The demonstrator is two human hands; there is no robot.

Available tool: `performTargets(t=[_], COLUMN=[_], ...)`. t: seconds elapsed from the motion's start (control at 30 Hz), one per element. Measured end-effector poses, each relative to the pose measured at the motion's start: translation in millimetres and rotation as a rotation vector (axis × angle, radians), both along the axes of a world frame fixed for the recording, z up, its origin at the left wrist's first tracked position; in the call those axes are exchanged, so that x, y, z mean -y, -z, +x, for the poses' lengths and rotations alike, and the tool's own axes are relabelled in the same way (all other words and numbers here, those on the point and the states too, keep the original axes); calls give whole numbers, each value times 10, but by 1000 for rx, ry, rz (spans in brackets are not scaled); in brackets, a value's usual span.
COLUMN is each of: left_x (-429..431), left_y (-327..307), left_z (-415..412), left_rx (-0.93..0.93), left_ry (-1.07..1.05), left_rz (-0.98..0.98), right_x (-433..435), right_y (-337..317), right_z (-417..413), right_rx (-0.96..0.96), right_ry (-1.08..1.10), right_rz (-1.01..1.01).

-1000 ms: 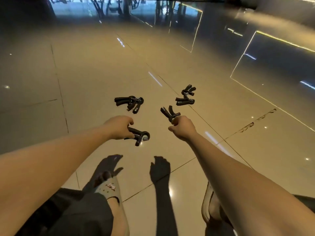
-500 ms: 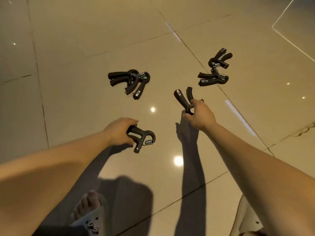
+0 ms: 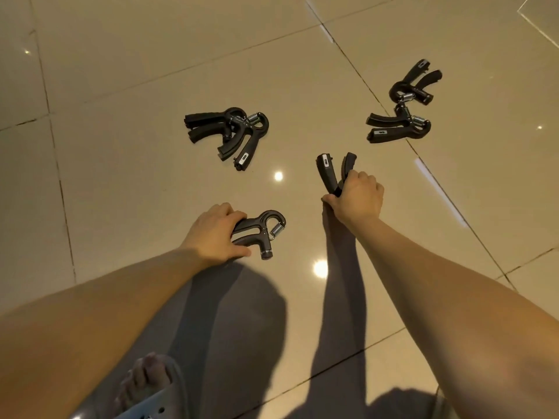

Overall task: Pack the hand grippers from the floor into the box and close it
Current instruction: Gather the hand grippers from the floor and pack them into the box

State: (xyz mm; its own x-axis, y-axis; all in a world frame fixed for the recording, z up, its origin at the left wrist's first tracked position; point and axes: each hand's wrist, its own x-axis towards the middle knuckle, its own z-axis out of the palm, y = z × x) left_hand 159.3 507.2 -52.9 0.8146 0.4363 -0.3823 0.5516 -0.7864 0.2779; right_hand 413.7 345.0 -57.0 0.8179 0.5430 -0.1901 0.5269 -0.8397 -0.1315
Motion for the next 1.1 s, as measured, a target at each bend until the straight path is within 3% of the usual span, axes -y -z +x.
performTargets(t=[0.17,0.4,0.6,0.73,1.1], left_x=[85,274,629,930,2029], left_y=[-25,-262,-682,-1034,-2322], left_z=[59,99,10,-214,-1087], left_rx=[16,134,297,374,556], left_ry=[34,-131,-229,-241,-142], left_rz=[62,-170,-276,-319,-353], right_x=[92,623,1156,1434,2410], right_y=[-27,-165,-430,-830,-2372], right_z=[-239,-529,-826,-1067,-1963], right_rx=[-48,-122,-166,-226,-73], right_ry=[126,25,72,102,29], right_rz=[-40,-19,92,226,376])
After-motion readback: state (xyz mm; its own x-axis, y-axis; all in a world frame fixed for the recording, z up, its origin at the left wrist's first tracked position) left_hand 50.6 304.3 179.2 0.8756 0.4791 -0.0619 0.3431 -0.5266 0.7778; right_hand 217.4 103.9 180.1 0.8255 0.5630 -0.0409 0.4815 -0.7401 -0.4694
